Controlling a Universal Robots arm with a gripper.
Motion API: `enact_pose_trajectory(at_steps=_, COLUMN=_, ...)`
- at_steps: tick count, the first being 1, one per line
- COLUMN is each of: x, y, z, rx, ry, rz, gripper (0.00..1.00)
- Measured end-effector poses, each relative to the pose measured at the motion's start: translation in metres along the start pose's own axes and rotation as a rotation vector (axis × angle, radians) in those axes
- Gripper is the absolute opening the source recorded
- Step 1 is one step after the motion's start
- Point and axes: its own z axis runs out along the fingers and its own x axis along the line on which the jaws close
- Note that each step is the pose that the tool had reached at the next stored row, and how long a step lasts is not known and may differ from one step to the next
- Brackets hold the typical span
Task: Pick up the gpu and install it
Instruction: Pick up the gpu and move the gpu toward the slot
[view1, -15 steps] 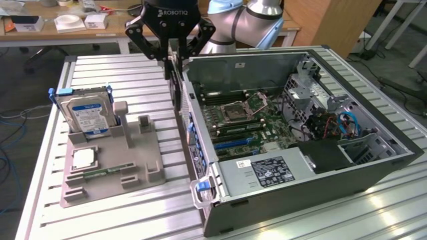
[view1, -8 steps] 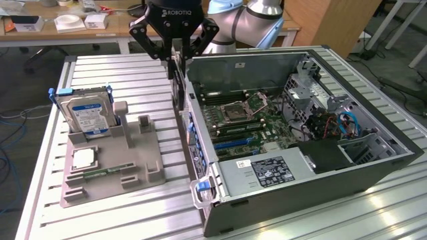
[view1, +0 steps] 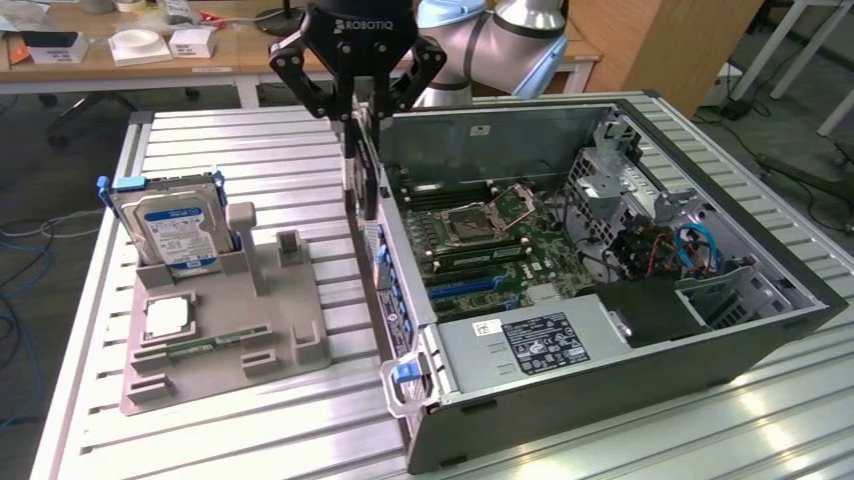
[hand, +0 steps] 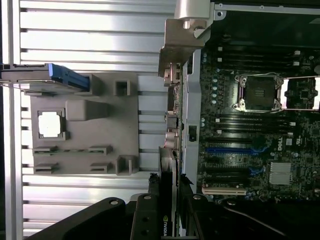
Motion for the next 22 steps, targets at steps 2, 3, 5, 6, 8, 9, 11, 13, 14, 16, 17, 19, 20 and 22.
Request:
enact_pose_trajectory(at_steps=2, x=-0.002, y=0.0000, z=0.0000, rx=0.0000, ry=0.0000, rz=0.000, gripper=0.26)
enact_pose_trajectory(at_steps=3, x=-0.003, y=0.0000, z=0.0000, rx=0.0000, ry=0.0000, rz=0.000, gripper=0.26)
enact_pose_trajectory(at_steps=5, x=-0.004, y=-0.0001, z=0.0000, rx=0.0000, ry=0.0000, rz=0.000, gripper=0.26)
enact_pose_trajectory(at_steps=6, x=-0.005, y=0.0000, z=0.0000, rx=0.0000, ry=0.0000, rz=0.000, gripper=0.26)
enact_pose_trajectory(at_steps=8, x=-0.007, y=-0.0001, z=0.0000, rx=-0.0001, ry=0.0000, rz=0.000, gripper=0.26)
enact_pose_trajectory(at_steps=9, x=-0.008, y=-0.0001, z=0.0000, rx=0.0000, ry=0.0000, rz=0.000, gripper=0.26)
enact_pose_trajectory(at_steps=11, x=-0.010, y=-0.0001, z=0.0000, rx=0.0000, ry=0.0000, rz=0.000, gripper=0.26)
enact_pose_trajectory(at_steps=13, x=-0.012, y=-0.0001, z=0.0000, rx=0.0000, ry=0.0000, rz=0.000, gripper=0.26)
enact_pose_trajectory(at_steps=14, x=-0.013, y=-0.0001, z=0.0000, rx=0.0000, ry=0.0000, rz=0.000, gripper=0.26)
enact_pose_trajectory(at_steps=16, x=-0.014, y=-0.0002, z=0.0000, rx=0.0000, ry=0.0000, rz=0.000, gripper=0.26)
enact_pose_trajectory(at_steps=17, x=-0.015, y=-0.0002, z=0.0000, rx=0.0000, ry=0.0000, rz=0.000, gripper=0.26)
enact_pose_trajectory(at_steps=19, x=-0.017, y=-0.0002, z=-0.0001, rx=0.0000, ry=0.0000, rz=0.000, gripper=0.26)
enact_pose_trajectory(at_steps=20, x=-0.018, y=-0.0002, z=-0.0001, rx=0.0001, ry=0.0000, rz=0.000, gripper=0.26)
enact_pose_trajectory(at_steps=22, x=-0.020, y=-0.0002, z=0.0000, rx=0.0000, ry=0.0000, rz=0.000, gripper=0.26)
